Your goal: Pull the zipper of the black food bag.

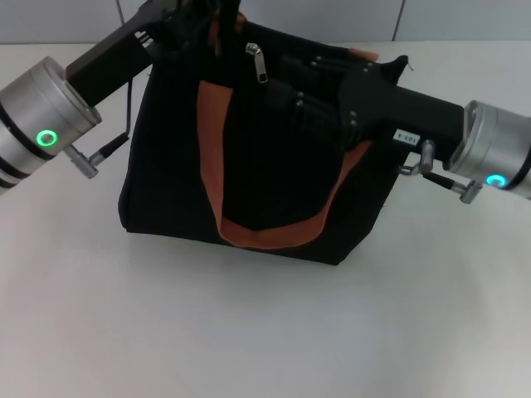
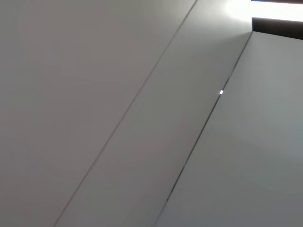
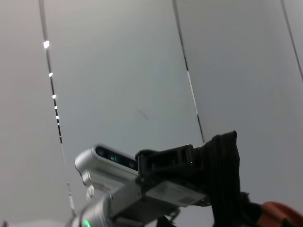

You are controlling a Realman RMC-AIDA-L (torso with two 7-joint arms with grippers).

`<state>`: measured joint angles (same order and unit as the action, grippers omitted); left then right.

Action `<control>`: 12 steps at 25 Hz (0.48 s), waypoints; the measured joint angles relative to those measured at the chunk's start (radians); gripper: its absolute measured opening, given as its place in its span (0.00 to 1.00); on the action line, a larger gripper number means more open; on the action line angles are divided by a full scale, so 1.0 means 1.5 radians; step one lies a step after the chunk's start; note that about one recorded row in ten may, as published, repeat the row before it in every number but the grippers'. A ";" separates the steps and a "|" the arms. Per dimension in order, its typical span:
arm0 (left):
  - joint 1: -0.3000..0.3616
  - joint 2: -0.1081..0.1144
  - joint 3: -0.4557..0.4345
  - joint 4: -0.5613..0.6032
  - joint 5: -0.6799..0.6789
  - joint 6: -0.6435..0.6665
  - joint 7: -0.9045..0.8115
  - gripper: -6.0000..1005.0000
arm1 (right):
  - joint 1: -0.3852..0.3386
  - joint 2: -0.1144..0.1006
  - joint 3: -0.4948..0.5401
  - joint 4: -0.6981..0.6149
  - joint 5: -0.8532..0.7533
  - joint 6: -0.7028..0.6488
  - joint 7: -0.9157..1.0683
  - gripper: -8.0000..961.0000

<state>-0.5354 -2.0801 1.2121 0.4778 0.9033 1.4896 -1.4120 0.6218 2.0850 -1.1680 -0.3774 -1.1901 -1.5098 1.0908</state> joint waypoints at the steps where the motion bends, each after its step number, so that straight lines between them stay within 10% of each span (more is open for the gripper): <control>1: -0.006 0.000 0.007 0.001 0.000 0.001 0.000 0.09 | 0.003 0.000 -0.006 -0.017 -0.004 0.007 0.067 0.38; 12: -0.017 0.000 0.040 0.003 -0.025 -0.002 0.007 0.09 | 0.026 -0.002 -0.022 -0.033 -0.021 0.065 0.232 0.43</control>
<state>-0.5616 -2.0800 1.2716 0.4823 0.8664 1.4871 -1.4016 0.6609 2.0820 -1.2014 -0.4276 -1.2223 -1.4127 1.4387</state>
